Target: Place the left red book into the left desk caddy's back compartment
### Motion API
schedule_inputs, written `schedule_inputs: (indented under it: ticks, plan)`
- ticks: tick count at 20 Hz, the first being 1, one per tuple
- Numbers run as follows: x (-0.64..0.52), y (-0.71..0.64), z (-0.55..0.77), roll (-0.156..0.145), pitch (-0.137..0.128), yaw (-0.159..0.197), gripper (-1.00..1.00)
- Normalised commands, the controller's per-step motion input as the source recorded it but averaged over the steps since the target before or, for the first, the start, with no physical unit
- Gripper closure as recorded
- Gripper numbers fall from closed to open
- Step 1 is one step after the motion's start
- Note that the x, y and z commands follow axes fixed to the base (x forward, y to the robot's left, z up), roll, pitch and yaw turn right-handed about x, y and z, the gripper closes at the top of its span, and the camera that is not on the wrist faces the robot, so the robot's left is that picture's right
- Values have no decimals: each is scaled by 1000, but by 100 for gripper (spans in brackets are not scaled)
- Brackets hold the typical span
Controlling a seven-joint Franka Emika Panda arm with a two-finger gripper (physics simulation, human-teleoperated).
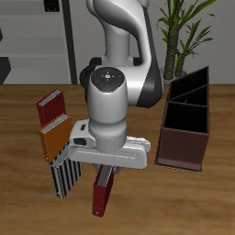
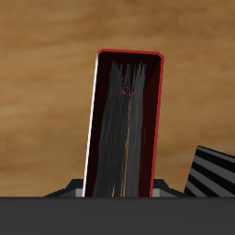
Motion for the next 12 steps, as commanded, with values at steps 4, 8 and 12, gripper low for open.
schedule_inputs:
  ticks: [4,8,12]
  plan:
    - [-307,-25,590,-34,-68,-33,100]
    - [-438,46,617,-39,-62,-22,100]
    - [-529,220,660,43,-77,11,100]
